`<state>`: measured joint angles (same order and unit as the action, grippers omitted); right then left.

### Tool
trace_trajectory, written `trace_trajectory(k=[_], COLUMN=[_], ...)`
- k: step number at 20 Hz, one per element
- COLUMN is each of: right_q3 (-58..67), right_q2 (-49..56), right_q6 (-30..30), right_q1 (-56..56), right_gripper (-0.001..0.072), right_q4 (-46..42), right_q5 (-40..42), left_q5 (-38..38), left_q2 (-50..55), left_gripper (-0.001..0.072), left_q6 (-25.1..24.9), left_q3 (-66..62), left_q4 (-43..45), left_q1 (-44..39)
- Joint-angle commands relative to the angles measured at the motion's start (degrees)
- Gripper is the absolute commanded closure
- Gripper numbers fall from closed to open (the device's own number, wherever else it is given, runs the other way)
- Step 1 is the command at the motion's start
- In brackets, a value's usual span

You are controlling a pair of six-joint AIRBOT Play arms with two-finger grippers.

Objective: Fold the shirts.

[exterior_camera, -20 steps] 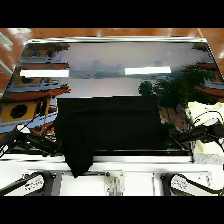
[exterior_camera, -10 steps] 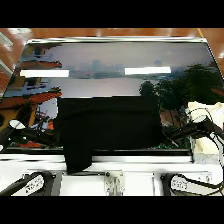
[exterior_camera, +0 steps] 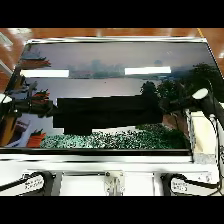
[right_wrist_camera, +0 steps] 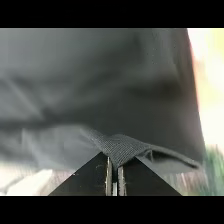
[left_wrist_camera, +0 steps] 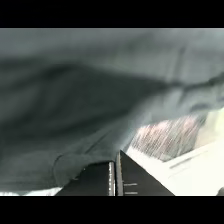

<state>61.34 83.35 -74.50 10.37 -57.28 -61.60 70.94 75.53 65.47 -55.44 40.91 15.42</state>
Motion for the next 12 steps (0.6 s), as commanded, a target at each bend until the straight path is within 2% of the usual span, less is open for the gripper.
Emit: trace_trajectory(k=[1,5,10,11,12], right_q3=[10.4,16.3,16.6,16.6,16.6], right_q2=[6.1,13.3,16.8,17.0,16.9], right_q6=[-6.8,-9.7,-11.0,-10.6,-10.1], right_q1=[-4.2,-4.5,-4.5,-4.5,-4.5], right_gripper=[0.0633,0.0633,0.063,0.055,0.0343], right_q4=[-6.1,-8.1,-8.2,-7.3,-6.3], right_q5=[6.0,6.5,8.8,9.2,9.8], left_q5=[-1.5,-1.5,-1.9,-1.9,-1.5], left_q2=[9.1,18.8,25.9,26.6,26.8], left_gripper=[0.0673,0.0673,0.0672,0.0669,0.0618], left_q6=[-0.2,1.3,2.6,3.1,3.3], left_q3=[-10.0,-18.7,-20.1,-20.1,-20.1], left_q4=[-3.9,-4.1,-4.0,-4.0,-4.0], left_q1=[-0.1,-0.1,-0.1,-0.1,-0.1])
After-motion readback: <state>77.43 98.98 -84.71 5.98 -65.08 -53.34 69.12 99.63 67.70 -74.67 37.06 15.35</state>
